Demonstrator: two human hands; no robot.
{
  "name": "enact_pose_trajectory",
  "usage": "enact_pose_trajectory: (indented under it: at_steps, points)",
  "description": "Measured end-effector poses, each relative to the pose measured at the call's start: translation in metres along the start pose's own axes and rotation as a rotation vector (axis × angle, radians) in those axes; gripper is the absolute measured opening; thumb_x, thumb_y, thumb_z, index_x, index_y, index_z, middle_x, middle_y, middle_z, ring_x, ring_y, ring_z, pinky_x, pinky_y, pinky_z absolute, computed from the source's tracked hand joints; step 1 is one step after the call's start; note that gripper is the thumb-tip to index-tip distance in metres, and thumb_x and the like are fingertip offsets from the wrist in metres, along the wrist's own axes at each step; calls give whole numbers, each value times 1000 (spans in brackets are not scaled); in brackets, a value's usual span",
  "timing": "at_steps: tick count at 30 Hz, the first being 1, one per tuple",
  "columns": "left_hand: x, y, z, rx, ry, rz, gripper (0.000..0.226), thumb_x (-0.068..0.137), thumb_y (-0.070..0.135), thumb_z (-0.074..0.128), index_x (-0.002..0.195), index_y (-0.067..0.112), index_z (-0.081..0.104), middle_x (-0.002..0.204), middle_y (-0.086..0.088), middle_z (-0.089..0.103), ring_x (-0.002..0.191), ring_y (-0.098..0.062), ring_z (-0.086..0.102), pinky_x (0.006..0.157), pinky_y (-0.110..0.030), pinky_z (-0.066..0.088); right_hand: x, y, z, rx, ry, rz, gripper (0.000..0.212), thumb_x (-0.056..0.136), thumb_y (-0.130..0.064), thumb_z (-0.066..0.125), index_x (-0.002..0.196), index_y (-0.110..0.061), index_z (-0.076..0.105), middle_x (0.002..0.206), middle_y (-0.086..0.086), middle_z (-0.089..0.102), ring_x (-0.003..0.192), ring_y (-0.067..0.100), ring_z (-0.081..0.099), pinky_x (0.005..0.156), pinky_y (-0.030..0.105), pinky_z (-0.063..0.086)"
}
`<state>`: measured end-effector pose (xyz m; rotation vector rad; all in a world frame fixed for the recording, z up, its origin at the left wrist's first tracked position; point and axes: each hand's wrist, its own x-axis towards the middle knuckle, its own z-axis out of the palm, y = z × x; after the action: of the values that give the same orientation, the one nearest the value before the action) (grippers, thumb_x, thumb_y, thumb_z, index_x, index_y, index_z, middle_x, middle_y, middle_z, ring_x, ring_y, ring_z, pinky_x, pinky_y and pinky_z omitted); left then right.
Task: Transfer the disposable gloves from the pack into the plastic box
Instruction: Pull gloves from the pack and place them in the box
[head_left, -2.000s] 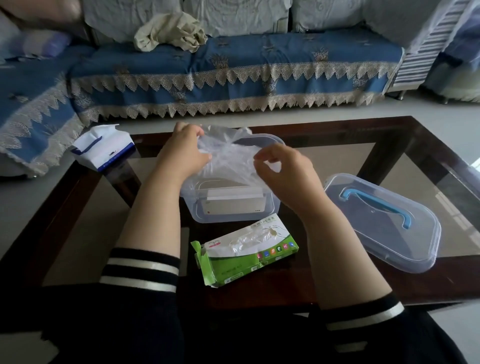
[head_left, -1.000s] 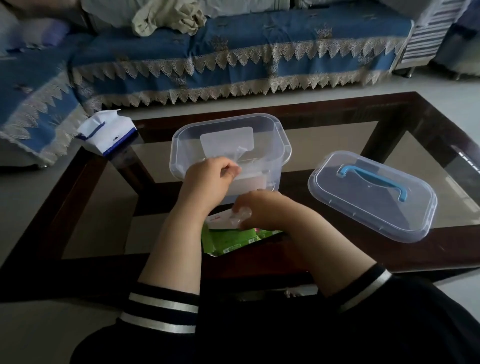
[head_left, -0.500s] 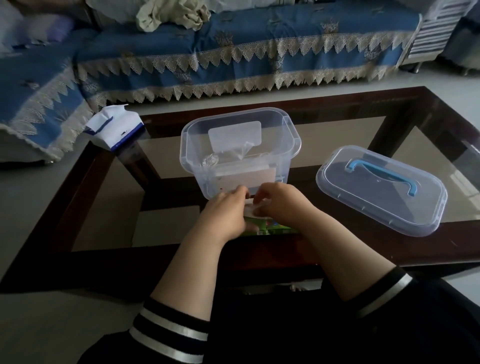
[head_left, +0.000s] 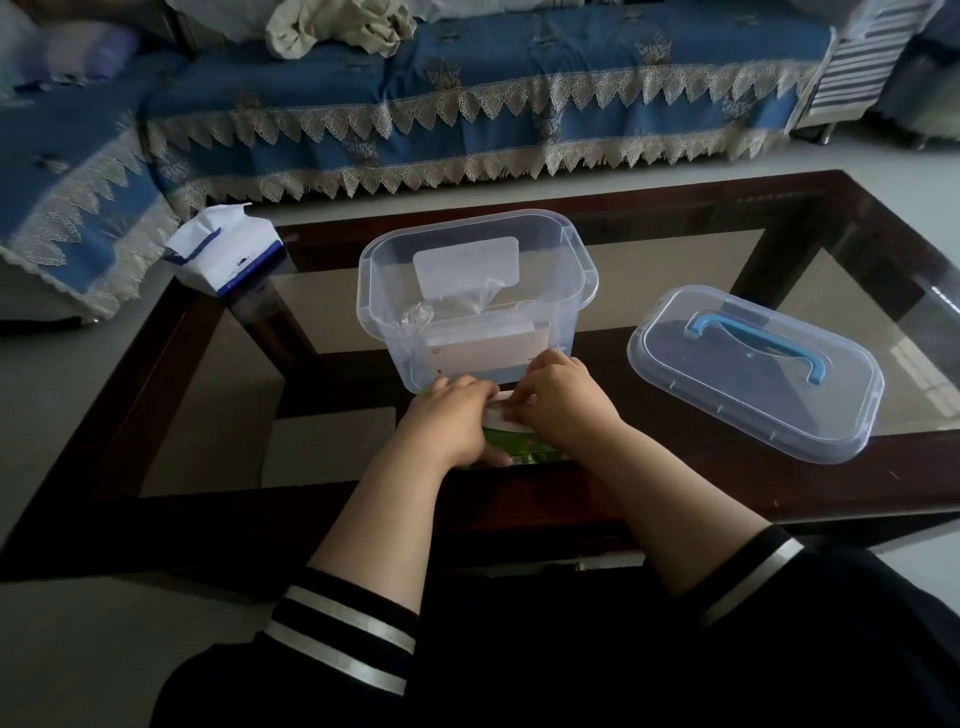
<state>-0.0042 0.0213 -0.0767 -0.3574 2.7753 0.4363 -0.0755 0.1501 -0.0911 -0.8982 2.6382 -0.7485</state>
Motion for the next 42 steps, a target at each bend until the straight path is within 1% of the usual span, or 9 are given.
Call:
enact_pose_trajectory:
  at_steps: [11, 16, 19, 24, 29, 33, 36, 39, 42]
  points:
    - [3, 0, -2, -65, -20, 3, 59, 70, 38, 82, 122, 26, 57, 122, 3, 58, 114, -24, 52, 91, -41, 49, 0, -13, -14, -60, -74, -79, 13, 100, -22, 45, 105, -15, 54, 111, 7, 61, 90, 21, 52, 74, 33, 41]
    - [5, -2, 0, -76, -30, 15, 68, 64, 46, 82, 123, 29, 53, 124, 8, 52, 120, -19, 47, 94, -42, 47, 0, -11, -20, -104, -165, -58, 31, 89, -38, 62, 112, -19, 63, 111, 1, 56, 106, 20, 47, 86, 36, 45]
    - [6, -4, 3, -90, -18, 0, 67, 68, 40, 83, 124, 23, 50, 130, 2, 50, 123, -23, 44, 99, -42, 43, 0, -12, -21, -146, -105, -75, 11, 87, -29, 63, 91, -23, 72, 100, 2, 61, 97, 21, 52, 79, 37, 49]
    - [6, -4, 0, -103, -29, -5, 63, 71, 37, 81, 123, 20, 51, 120, 0, 56, 111, -23, 53, 91, -42, 49, -1, -15, -35, 28, -96, -122, 9, 87, -21, 64, 85, -16, 71, 85, -1, 66, 80, 18, 59, 73, 33, 48]
    - [8, -6, 1, -140, -26, -17, 83, 70, 37, 83, 138, 15, 41, 134, -4, 52, 122, -27, 51, 99, -45, 47, -1, -15, -44, 296, 48, -177, 14, 86, -14, 68, 74, -21, 64, 68, -14, 62, 63, 3, 54, 63, 20, 43]
    - [5, -6, 6, -38, -67, 16, 84, 73, 37, 82, 140, 14, 39, 139, -5, 46, 127, -27, 45, 102, -44, 44, -3, -20, -69, 887, 294, -298, 15, 91, 1, 57, 82, -10, 59, 72, -4, 70, 69, 8, 67, 72, 24, 52]
    - [-1, -6, 1, -44, -73, 48, 89, 74, 41, 81, 146, 17, 34, 147, -4, 40, 132, -24, 40, 105, -42, 40, -5, -20, -88, 1012, 378, -344, 11, 94, 1, 53, 89, -9, 52, 76, -2, 70, 68, 8, 67, 67, 22, 53]
    - [-16, -8, -22, -223, -44, 63, 85, 72, 55, 76, 142, 21, 42, 144, 3, 45, 130, -17, 44, 107, -35, 39, -4, -18, -86, 1014, 374, -300, 15, 92, 0, 56, 92, -13, 50, 81, -1, 71, 67, 6, 63, 66, 22, 52]
    - [-35, -13, -42, -631, 56, 126, 88, 50, 91, 57, 114, 32, 60, 122, 8, 62, 116, -13, 58, 102, -36, 46, -2, -17, -88, 1010, 337, -321, 20, 90, 2, 58, 101, -13, 49, 81, -4, 73, 74, 5, 64, 70, 25, 53]
